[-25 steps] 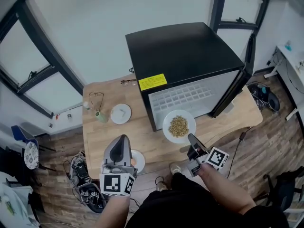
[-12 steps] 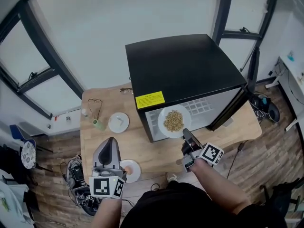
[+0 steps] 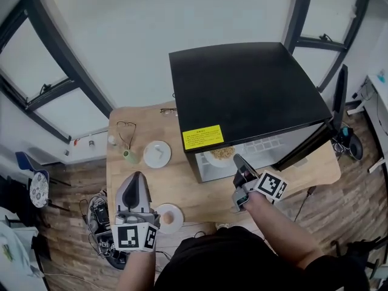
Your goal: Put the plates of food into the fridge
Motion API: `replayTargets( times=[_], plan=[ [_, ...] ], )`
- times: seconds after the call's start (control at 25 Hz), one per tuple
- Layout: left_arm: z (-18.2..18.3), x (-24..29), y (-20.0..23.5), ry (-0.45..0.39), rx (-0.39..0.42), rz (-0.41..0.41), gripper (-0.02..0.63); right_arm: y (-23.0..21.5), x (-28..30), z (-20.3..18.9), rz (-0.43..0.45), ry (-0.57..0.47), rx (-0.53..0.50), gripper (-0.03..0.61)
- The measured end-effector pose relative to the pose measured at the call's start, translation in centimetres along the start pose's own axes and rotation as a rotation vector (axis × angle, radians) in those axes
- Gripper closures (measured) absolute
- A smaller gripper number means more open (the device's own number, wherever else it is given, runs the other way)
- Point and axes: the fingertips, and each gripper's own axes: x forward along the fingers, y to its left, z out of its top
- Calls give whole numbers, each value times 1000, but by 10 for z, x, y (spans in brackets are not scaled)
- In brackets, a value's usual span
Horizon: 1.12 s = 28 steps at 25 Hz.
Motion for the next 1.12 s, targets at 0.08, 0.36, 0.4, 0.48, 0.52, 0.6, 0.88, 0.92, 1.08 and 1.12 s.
replayTargets(
  times=[0.08,0.36,0.4,0.48,0.52,0.6,0.88,0.92,1.08,1.12],
  plan=[
    [0,-2,10,2,-1,28,611,-1,8,0,-21,21,-31,545],
    [-3,-12,33,11,-7,82,611,-9,23,4,-205,100,-230,537],
    [-4,-13,33,11,-7,85,611,-11,23,4,-234,106,-269,531],
    [-5,-15,34,12,-7,86,611,-13,23,6,-286,116,-352,519],
    [-6,-16,35,14,-7,85,611,-15,23,7,-308,121,-390,502],
    [-7,-16,37,18,-7,84,611,-20,24,7,-345,128,-447,482],
    [-3,-19,46,18,-9,85,611,-31,27,10,-478,188,-686,411],
    [-4,-19,46,18,-10,85,611,-28,29,11,-475,190,-727,403],
    [-10,-23,42,28,-21,84,611,-5,28,13,-410,149,-839,403],
    [-12,-23,39,36,-13,77,611,2,27,12,-389,138,-858,403]
  ],
)
